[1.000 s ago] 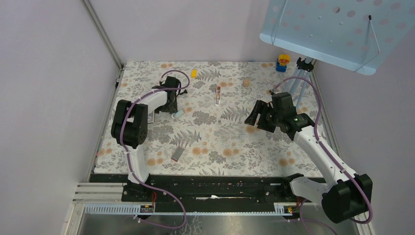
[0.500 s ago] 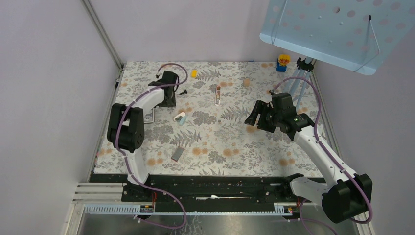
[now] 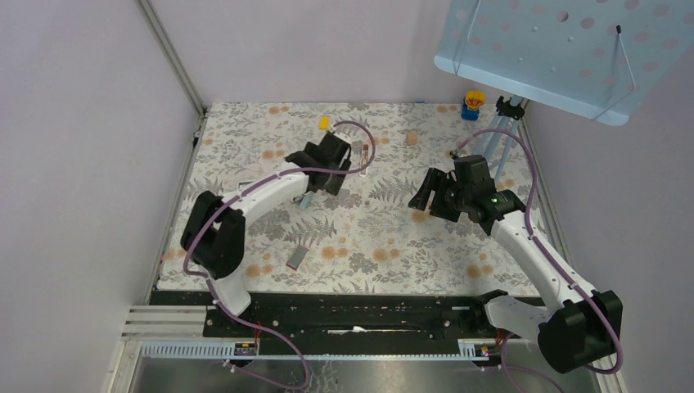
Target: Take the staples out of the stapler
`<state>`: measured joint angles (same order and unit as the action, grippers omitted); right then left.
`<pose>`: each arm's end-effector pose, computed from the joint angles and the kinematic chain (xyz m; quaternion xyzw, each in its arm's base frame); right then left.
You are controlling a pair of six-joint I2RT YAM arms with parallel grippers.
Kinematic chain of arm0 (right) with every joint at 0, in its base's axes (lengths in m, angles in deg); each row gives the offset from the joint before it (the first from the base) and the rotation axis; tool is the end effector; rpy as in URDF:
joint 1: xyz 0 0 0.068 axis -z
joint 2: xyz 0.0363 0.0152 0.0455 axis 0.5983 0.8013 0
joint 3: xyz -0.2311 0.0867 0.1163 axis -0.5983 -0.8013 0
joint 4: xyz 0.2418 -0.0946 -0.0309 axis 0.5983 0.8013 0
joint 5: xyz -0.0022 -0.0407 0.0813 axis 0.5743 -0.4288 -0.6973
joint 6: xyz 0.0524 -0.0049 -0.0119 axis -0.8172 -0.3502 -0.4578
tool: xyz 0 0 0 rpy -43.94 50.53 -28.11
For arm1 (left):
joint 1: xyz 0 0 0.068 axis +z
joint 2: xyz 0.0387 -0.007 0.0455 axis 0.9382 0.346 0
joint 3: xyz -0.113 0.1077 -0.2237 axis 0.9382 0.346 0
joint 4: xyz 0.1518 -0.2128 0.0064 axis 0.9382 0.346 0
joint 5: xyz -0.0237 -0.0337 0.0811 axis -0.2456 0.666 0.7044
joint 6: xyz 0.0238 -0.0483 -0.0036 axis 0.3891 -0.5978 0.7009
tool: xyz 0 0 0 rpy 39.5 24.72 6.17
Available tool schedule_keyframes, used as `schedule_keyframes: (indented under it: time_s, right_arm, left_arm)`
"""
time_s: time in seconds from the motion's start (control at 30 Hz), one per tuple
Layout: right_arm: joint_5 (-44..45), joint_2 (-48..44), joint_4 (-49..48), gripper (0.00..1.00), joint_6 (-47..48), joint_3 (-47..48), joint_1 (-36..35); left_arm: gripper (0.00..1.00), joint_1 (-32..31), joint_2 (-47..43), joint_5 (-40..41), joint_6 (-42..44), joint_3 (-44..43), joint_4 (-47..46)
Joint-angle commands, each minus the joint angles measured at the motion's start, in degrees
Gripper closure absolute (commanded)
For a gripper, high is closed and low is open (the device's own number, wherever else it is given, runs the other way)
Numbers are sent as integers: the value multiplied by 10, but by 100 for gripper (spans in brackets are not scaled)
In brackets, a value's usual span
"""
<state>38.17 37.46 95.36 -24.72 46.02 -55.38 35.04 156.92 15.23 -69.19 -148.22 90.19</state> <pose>0.2221 0.0828 0.2852 0.0722 0.9031 0.2671 0.3285 0.3162 -0.2012 0.2566 0.1665 0.9161 0.0817 0.3554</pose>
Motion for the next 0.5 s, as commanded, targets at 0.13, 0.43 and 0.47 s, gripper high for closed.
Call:
schedule_keyframes:
  time_s: [0.13,0.43,0.47]
  right_arm:
    - [-8,-11,-12,25,4,-7,3]
    - [-12,-7,-16,25,4,-8,3]
    - [-12,-7,-16,25,4,-8,3]
  left_arm:
    - [15,-18,68,43,36,20,20]
    - [14,-16,90,42,40,28,22]
    - [14,-15,94,40,40,29,20]
